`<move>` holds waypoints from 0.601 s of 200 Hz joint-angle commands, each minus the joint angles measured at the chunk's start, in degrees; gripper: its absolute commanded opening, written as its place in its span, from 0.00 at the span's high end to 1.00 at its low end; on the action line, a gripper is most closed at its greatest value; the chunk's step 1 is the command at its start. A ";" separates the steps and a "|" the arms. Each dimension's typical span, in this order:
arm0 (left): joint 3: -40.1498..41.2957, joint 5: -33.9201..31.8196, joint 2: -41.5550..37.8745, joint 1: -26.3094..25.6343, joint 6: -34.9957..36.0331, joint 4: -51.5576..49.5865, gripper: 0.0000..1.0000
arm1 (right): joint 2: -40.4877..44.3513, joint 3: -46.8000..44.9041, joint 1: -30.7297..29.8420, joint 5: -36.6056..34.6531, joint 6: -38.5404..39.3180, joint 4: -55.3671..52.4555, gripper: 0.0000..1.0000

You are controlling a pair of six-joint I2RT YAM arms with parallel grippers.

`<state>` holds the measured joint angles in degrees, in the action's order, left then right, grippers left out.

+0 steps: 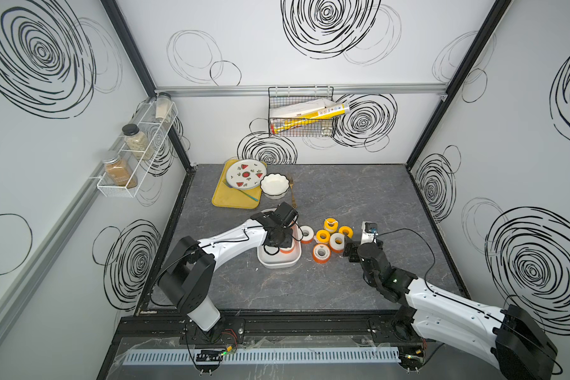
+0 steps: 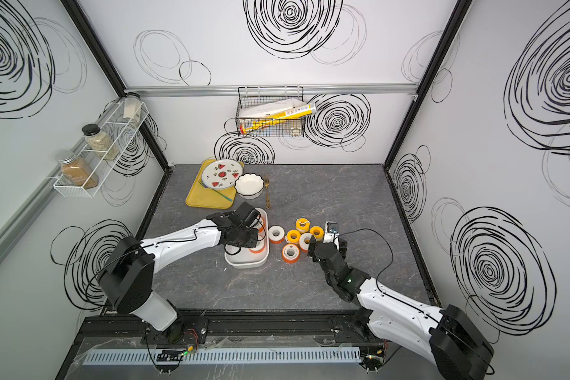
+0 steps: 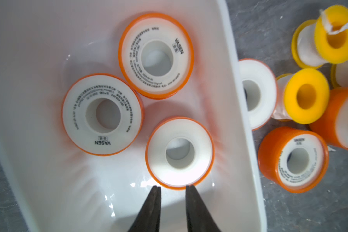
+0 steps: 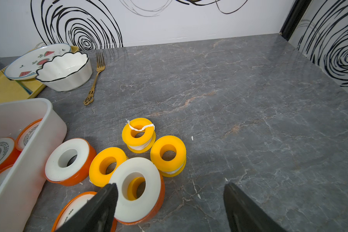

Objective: Put the sealing tape into the storage box
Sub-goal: Place the sealing tape in the storage box, then pick up the sealing tape at the center of the board.

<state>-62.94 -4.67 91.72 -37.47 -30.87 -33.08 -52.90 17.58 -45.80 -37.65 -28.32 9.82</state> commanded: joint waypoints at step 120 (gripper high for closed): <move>11.37 -9.50 -37.41 4.64 3.73 -0.78 0.39 | 0.37 1.57 1.34 4.05 3.00 1.45 0.02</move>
<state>-54.59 -11.77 58.26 -33.95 -28.23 -35.29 -52.77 17.58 -44.95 -36.03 -27.57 9.96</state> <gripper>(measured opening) 0.577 0.970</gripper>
